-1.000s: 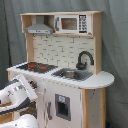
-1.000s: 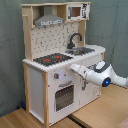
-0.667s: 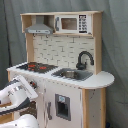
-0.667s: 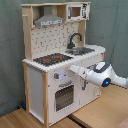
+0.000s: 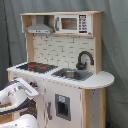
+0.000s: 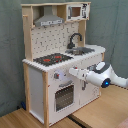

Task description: Play with the kitchen

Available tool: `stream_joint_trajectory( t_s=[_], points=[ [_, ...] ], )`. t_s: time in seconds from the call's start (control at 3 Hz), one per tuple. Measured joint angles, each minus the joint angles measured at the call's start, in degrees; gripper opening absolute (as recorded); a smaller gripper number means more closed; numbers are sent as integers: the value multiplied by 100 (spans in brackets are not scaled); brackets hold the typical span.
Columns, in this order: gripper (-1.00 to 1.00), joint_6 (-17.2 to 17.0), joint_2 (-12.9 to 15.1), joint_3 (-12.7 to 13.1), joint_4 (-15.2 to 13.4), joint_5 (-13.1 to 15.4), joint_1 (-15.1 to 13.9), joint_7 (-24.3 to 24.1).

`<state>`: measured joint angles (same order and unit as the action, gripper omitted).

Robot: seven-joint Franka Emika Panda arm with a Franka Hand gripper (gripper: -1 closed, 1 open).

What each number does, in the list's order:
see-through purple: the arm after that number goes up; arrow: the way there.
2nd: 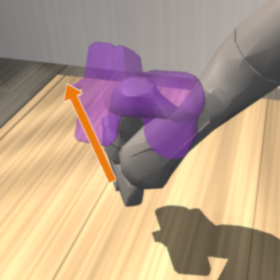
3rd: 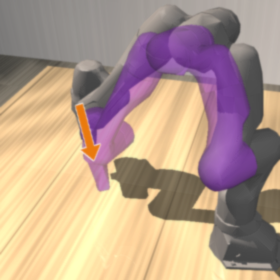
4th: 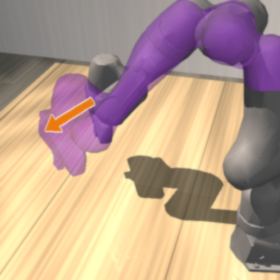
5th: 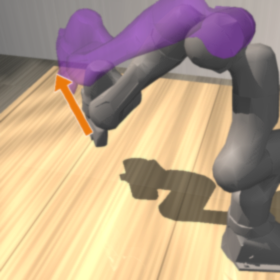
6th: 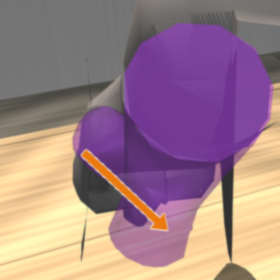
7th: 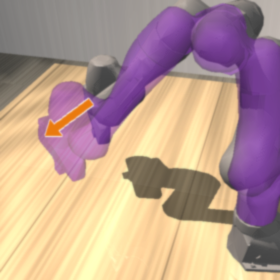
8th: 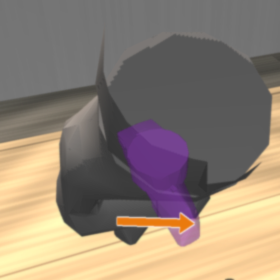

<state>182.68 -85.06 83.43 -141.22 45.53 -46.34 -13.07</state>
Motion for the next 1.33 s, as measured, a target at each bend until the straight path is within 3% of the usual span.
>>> stream_joint_trajectory(
  t_s=[1.33],
  points=[
    [-100, -82, -4, 22, -32, 3, 23, 2526]
  ],
)
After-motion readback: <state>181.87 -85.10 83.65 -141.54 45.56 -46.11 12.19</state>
